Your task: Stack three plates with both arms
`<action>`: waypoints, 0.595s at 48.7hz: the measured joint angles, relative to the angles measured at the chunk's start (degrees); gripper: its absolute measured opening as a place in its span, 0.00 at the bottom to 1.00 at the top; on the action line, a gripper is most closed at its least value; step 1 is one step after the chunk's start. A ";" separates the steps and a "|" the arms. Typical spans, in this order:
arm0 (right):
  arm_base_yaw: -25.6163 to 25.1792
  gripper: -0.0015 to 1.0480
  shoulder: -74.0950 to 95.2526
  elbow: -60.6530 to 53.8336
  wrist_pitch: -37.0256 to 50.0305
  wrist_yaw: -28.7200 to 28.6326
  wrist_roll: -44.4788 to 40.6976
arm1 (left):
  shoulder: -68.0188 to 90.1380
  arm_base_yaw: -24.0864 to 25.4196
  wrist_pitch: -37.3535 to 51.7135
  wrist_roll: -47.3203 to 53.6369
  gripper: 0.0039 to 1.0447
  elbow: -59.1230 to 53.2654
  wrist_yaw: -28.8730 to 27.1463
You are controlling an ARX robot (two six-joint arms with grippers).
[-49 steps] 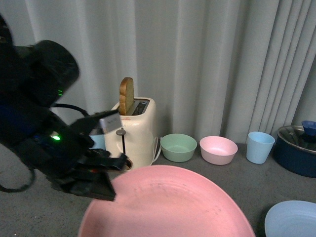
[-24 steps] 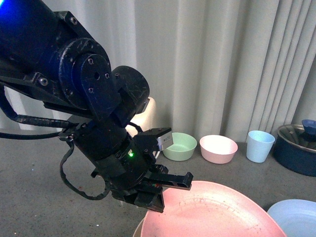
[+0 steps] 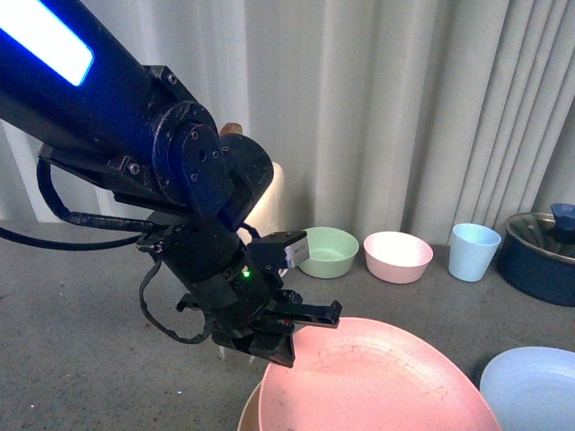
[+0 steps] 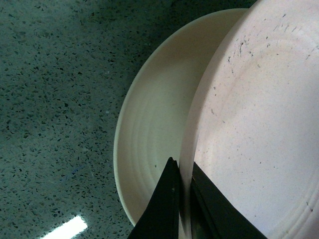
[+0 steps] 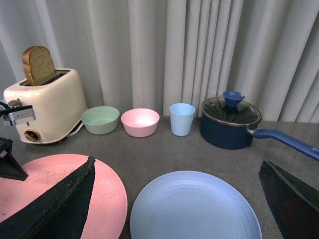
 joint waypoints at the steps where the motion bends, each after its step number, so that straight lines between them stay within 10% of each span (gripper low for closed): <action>1: 0.00 0.93 0.00 0.00 0.00 0.00 0.00 | 0.11 0.09 0.00 0.00 0.03 0.04 0.00; 29: 0.00 0.93 0.00 0.00 0.00 0.00 0.00 | 1.68 2.16 0.11 1.68 0.03 1.70 -0.42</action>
